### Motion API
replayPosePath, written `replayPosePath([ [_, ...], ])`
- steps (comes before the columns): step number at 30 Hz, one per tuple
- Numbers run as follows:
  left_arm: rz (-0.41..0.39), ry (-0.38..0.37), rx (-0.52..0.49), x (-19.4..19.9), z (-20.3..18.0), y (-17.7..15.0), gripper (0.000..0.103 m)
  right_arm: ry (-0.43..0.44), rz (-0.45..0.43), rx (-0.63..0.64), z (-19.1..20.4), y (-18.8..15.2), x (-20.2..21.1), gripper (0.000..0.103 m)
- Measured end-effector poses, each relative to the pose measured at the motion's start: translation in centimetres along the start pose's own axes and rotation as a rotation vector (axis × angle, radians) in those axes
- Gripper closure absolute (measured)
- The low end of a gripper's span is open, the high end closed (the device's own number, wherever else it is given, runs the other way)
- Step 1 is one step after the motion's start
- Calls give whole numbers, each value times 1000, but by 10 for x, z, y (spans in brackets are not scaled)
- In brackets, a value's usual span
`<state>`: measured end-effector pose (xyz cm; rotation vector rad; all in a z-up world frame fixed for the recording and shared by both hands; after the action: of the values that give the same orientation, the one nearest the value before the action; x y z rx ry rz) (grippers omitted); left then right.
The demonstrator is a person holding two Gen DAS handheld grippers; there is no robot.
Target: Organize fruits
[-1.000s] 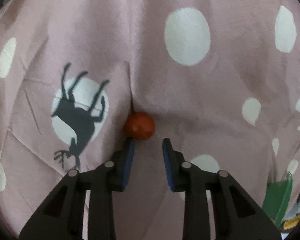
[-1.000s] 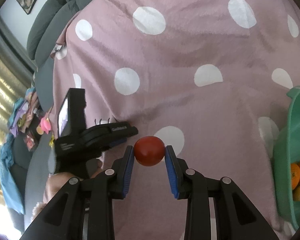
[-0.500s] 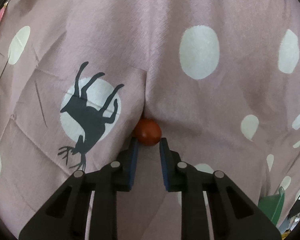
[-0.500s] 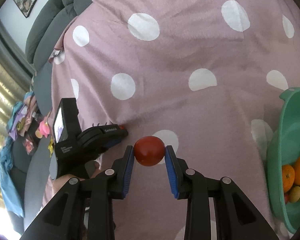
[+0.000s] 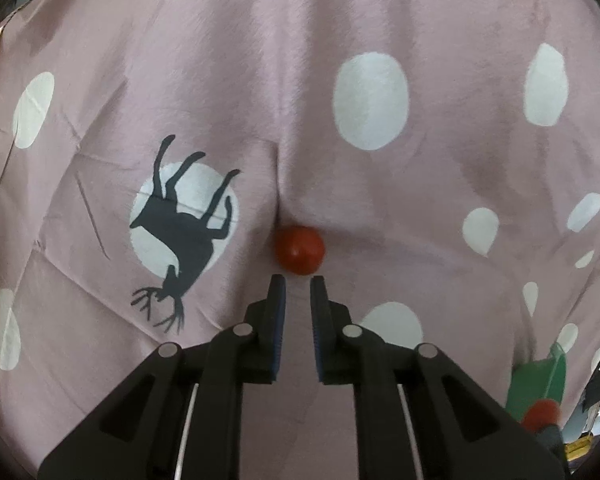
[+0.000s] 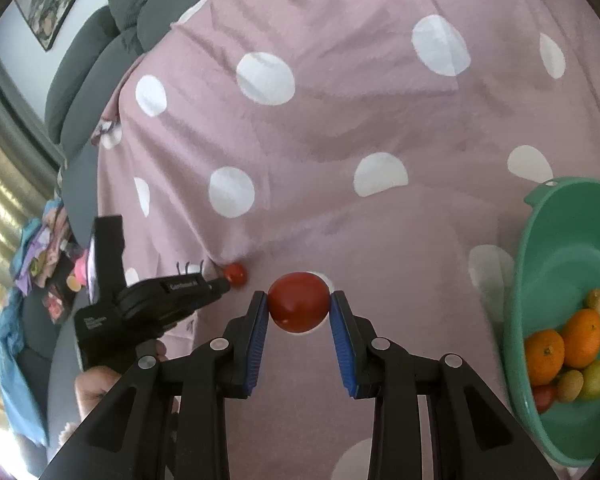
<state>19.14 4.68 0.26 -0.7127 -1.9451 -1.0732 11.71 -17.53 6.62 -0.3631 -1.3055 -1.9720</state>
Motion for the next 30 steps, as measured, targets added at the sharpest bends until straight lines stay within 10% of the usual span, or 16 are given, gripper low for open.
replayPosePath([
  [9, -9, -37, -30, -4, -15, 7, 68, 8, -10, 0, -2, 4, 6, 69],
  [30, -89, 50, -86, -10, -28, -4, 76, -18, -34, -7, -4, 8, 12, 69],
])
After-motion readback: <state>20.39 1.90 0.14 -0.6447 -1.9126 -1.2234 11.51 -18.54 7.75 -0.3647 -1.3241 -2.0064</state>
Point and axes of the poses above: each gripper's, at about its wrist camera, not at the fingertips, and x roughly against the way its jaws point, z to its left, y to its top, the point moved 5 cm from there along -x, roughly the way its jaws point, and after that the axes turned 5 degrees about -z, right-handed, at the moved point
